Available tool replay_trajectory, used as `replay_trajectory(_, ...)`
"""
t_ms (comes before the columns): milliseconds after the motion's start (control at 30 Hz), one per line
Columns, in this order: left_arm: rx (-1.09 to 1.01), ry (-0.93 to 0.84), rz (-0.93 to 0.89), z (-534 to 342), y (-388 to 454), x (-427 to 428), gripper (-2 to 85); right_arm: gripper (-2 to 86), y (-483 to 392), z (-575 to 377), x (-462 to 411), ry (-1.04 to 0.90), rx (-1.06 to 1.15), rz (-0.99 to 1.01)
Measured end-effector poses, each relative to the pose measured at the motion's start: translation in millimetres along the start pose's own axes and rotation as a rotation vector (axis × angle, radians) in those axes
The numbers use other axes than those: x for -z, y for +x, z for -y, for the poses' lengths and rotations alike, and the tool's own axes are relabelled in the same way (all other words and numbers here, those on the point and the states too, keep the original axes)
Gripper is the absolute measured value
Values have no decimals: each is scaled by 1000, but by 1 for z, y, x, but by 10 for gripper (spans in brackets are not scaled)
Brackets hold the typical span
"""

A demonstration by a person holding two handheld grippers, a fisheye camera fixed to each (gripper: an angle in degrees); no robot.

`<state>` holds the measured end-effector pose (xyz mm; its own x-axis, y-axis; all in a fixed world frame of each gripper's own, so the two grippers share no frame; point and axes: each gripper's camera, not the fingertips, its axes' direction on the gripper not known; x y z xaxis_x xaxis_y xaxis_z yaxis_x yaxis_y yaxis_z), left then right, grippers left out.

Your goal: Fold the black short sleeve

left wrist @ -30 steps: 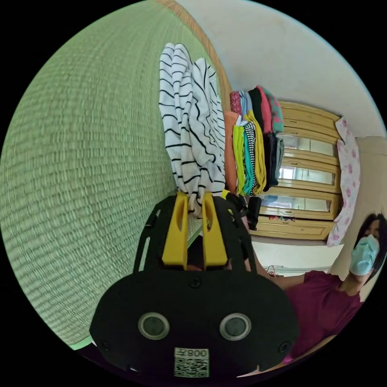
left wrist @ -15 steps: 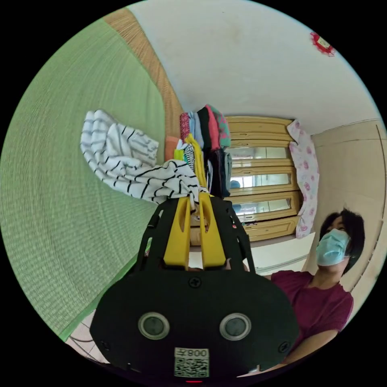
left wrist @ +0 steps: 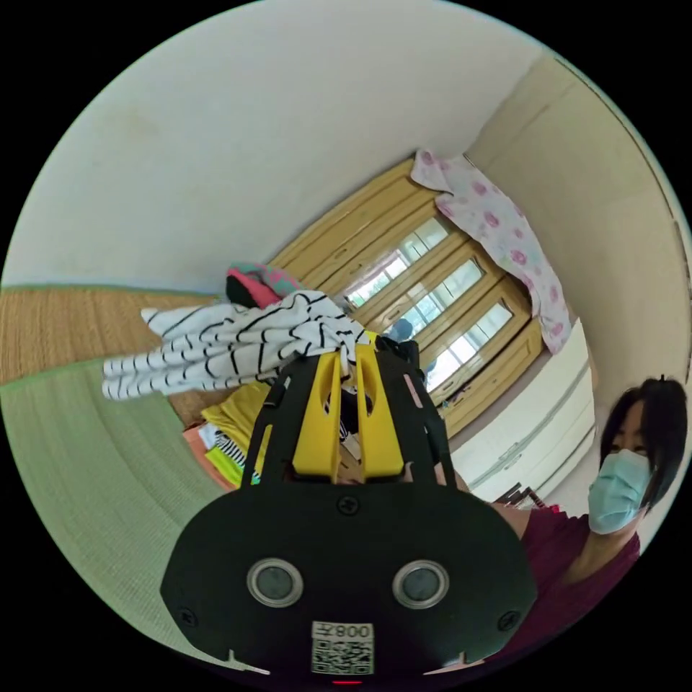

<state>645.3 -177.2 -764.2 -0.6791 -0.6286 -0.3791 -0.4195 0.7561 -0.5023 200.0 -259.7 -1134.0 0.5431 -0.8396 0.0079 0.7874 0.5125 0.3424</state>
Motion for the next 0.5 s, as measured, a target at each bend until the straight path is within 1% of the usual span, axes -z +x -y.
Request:
replay_trajectory(67, 3, -51, -25, -6, 9, -34, 39, 20, 12, -8, 41, 19, 0, -43)
replay_trajectory(133, 34, -119, -32, -23, 9, -72, 39, 19, 47, -33, 87, 25, -61, -99)
replay_trajectory(167, 74, -177, -34, -38, 4, -99, 39, 19, 59, -42, 96, 19, -87, -121)
replay_trajectory(200, 124, -248, -14, -56, -4, -125, 39, 18, 84, -61, 111, 7, -155, -167)
replay_trajectory(233, 156, -283, -3, -66, -8, -137, 39, 16, 115, -82, 123, -18, -241, -196)
replay_trajectory(300, 239, -434, 48, -98, -19, -175, 39, 19, 157, -113, 138, -35, -372, -218)
replay_trajectory(333, 250, -454, 54, -103, -19, -179, 39, 20, 180, -130, 143, -71, -446, -241)
replay_trajectory(400, 254, -456, 51, -103, -9, -184, 39, 22, 200, -143, 152, -65, -480, -217)
replay_trajectory(500, 171, -463, 84, -76, 19, -186, 39, 23, 208, -133, 168, -17, -451, -147)
